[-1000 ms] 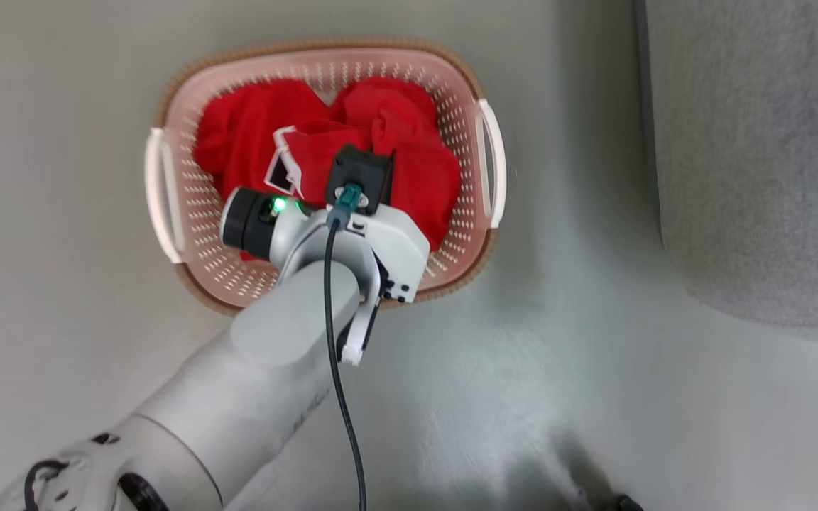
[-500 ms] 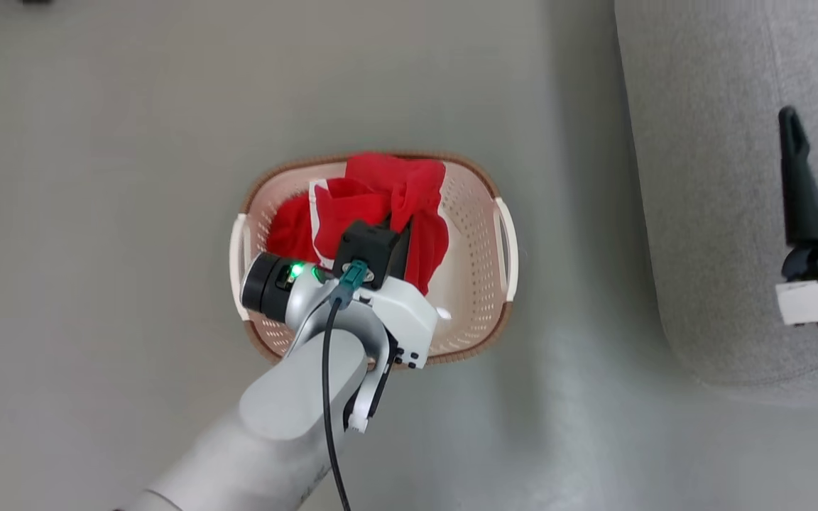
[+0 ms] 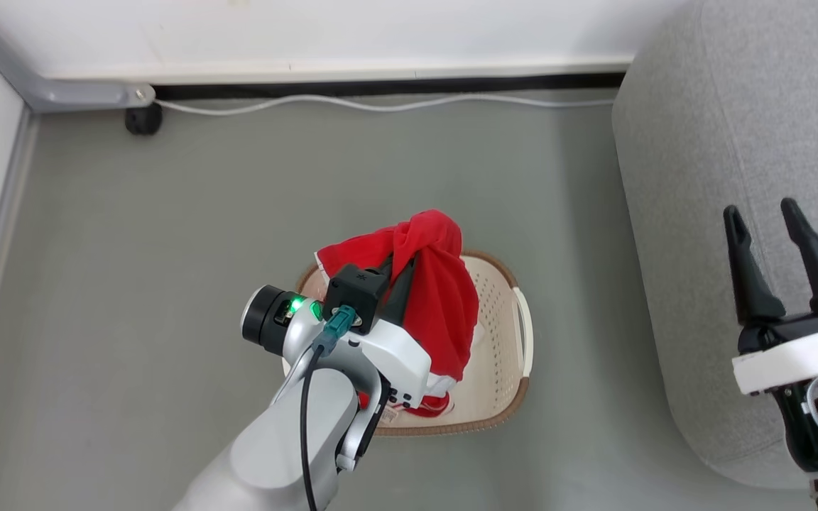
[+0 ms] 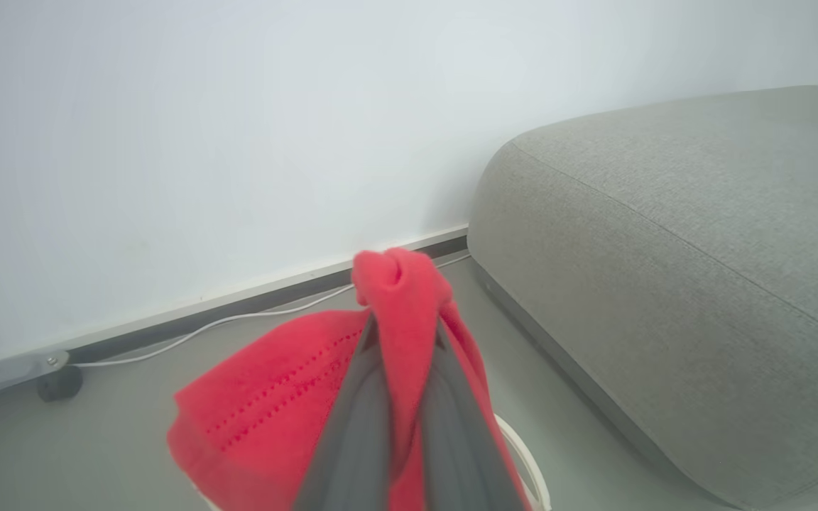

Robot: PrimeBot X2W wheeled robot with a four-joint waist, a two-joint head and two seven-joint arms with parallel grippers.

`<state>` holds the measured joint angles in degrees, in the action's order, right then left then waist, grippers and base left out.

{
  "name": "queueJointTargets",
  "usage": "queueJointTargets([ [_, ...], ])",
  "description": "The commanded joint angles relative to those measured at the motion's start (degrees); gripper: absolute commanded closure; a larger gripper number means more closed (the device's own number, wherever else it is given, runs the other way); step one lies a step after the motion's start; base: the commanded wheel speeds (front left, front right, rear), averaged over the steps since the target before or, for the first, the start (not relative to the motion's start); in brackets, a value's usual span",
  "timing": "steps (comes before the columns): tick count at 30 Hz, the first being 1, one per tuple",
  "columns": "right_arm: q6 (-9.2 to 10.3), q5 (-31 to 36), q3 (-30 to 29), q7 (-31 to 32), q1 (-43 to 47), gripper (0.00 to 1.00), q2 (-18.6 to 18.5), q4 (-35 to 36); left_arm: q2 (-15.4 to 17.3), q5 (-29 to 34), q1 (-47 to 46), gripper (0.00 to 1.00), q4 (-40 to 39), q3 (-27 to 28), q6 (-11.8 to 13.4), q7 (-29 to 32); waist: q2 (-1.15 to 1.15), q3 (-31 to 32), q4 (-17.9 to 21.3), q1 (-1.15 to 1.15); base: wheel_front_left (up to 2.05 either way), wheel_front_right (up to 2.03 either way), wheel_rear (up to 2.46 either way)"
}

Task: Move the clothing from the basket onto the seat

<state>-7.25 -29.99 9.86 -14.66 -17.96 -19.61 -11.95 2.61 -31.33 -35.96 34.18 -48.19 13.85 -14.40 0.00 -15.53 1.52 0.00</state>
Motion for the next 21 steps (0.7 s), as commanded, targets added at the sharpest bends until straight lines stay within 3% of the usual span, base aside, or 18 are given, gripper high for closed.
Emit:
queueJointTargets([
  [1, -0.24, 1.4, 1.0, -0.3, 1.9, 0.0, -0.2, 0.1, 0.3, 2.4, 0.6, 1.0, -2.7, 3.5, -1.4, -0.6, 0.0, 4.0, -1.2, 0.0, 0.0, 0.0, 0.0],
  [13, -0.24, 3.5, 1.4, -0.3, 4.4, 0.0, 2.7, -2.4, 0.3, 9.1, 0.7, 1.0, -8.8, 9.1, -5.8, -0.6, 0.0, 8.3, -1.9, 0.0, 0.0, 0.0, 0.0],
  [21, -0.24, 4.0, 1.9, -0.3, 4.7, 0.0, 3.6, -3.0, 0.6, 11.6, -2.6, 1.0, -10.0, 11.6, -7.4, -0.6, 0.0, 9.3, -2.0, 0.0, 0.0, 0.0, 0.0],
])
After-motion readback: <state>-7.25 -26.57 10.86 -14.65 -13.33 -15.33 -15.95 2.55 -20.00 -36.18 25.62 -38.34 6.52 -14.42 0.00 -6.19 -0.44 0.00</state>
